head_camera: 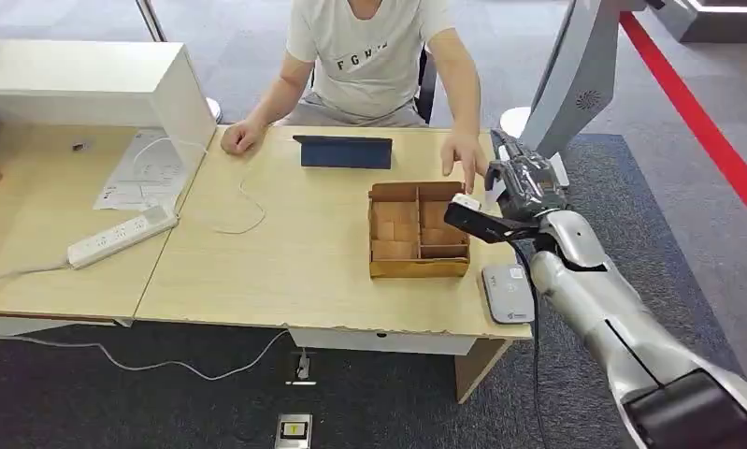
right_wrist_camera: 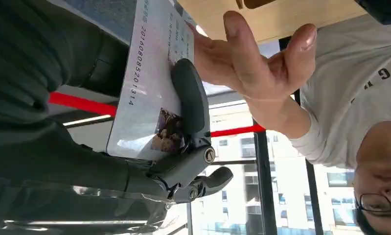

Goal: Pass the card to the sensor for recognition and then transmit it.

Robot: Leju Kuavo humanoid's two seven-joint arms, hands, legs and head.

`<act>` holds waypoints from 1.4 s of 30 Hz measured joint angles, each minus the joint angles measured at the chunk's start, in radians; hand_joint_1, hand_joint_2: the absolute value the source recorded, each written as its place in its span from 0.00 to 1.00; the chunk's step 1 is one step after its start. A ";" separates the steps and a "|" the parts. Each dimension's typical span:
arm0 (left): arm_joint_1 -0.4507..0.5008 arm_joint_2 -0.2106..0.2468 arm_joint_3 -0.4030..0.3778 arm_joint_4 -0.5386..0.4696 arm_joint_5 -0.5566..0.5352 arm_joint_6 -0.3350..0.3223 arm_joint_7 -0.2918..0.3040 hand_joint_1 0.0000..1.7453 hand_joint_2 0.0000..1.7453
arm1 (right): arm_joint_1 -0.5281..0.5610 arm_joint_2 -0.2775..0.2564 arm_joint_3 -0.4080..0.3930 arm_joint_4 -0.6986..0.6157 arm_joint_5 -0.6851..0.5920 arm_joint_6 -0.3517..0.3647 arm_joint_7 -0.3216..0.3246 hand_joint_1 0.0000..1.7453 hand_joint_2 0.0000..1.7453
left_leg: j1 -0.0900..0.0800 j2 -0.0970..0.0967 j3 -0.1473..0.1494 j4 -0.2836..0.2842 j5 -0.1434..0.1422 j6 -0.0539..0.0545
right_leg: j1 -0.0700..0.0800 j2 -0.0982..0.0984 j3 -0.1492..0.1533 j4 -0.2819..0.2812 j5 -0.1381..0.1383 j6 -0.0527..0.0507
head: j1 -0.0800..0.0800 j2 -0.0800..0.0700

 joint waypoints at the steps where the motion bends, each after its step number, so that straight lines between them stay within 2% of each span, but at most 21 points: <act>1: 0.000 0.000 0.000 0.000 0.000 0.000 -0.001 0.00 0.00 | 0.000 0.001 0.000 0.003 0.000 -0.001 0.001 1.00 1.00 | 0.000 0.000 0.000 0.000 0.000 0.000 | 0.000 0.000 0.000 0.000 0.000 0.000 | 0.000 0.000; 10: 0.000 -0.004 0.000 0.000 -0.003 -0.015 -0.009 0.00 0.00 | -0.005 0.004 0.000 0.020 0.009 -0.008 0.000 1.00 1.00 | 0.000 0.000 0.000 0.000 0.000 0.000 | 0.000 0.000 0.000 0.000 0.000 0.000 | 0.000 0.000; 12: 0.000 -0.004 0.000 0.000 -0.008 -0.015 -0.009 0.00 0.00 | -0.004 0.004 0.000 0.021 0.015 -0.013 0.000 0.96 1.00 | 0.000 0.000 0.000 0.000 0.000 0.000 | 0.000 0.000 0.000 0.000 0.000 0.000 | 0.000 0.000; 13: 0.000 -0.004 0.000 0.000 -0.011 -0.016 -0.008 0.00 0.00 | -0.004 0.004 0.000 0.021 0.017 -0.017 0.000 0.46 1.00 | 0.000 0.000 0.000 0.000 0.000 0.000 | 0.000 0.000 0.000 0.000 0.000 0.000 | 0.000 0.000; 14: 0.000 -0.004 0.000 0.000 -0.012 -0.016 -0.005 0.00 0.00 | -0.004 0.004 0.000 0.021 0.019 -0.019 0.000 0.23 1.00 | 0.000 0.000 0.000 0.000 0.000 0.000 | 0.000 0.000 0.000 0.000 0.000 0.000 | 0.000 0.000; 15: 0.000 -0.005 0.000 0.000 -0.013 -0.016 -0.003 0.00 0.00 | -0.004 0.004 0.000 0.021 0.021 -0.023 0.000 0.23 1.00 | 0.000 0.000 0.000 0.000 0.000 0.000 | 0.000 0.000 0.000 0.000 0.000 0.000 | 0.000 0.000; 16: 0.000 -0.005 0.000 0.000 -0.014 -0.016 0.002 0.00 0.00 | -0.003 0.004 0.000 0.022 0.022 -0.028 0.000 0.00 1.00 | 0.000 0.000 0.000 0.000 0.000 0.000 | 0.000 0.000 0.000 0.000 0.000 0.000 | 0.000 0.000; 17: 0.000 -0.005 0.000 0.000 -0.014 -0.016 0.005 0.00 0.00 | -0.003 0.005 0.000 0.022 0.023 -0.032 0.001 0.00 1.00 | 0.000 0.000 0.000 0.000 0.000 0.000 | 0.000 0.000 0.000 0.000 0.000 0.000 | 0.000 0.000; 18: 0.000 -0.005 0.000 0.000 -0.013 -0.016 0.010 0.00 0.00 | -0.003 0.005 0.000 0.022 0.028 -0.041 0.001 0.00 0.00 | 0.000 0.000 0.000 0.000 0.000 0.000 | 0.000 0.000 0.000 0.000 0.000 0.000 | 0.000 0.000; 25: 0.000 -0.009 0.000 0.000 -0.006 -0.014 0.024 0.00 0.00 | 0.000 0.021 0.004 0.027 0.100 -0.028 0.010 0.00 0.00 | 0.000 0.000 0.000 0.000 0.000 0.000 | 0.000 0.000 0.000 0.000 0.000 0.000 | 0.000 0.000; 31: 0.000 -0.012 0.000 0.000 -0.003 -0.014 0.025 0.00 0.00 | 0.005 0.028 0.010 0.031 0.107 -0.035 0.010 0.00 0.00 | 0.000 0.000 0.000 0.000 0.000 0.000 | 0.000 0.000 0.000 0.000 0.000 0.000 | 0.000 0.000; 37: 0.000 -0.014 0.000 0.000 0.003 -0.006 0.037 0.00 0.00 | 0.005 0.026 -0.029 0.031 -0.003 -0.056 -0.086 0.00 0.00 | 0.000 0.000 0.000 0.000 0.000 0.000 | 0.000 0.000 0.000 0.000 0.000 0.000 | 0.000 0.000; 42: 0.000 -0.018 0.005 0.000 0.025 0.013 0.046 0.00 0.00 | 0.015 0.015 -0.116 0.014 -0.189 -0.024 -0.205 0.00 0.00 | 0.000 0.000 0.000 0.000 0.000 0.000 | 0.000 0.000 0.000 0.000 0.000 0.000 | 0.000 0.000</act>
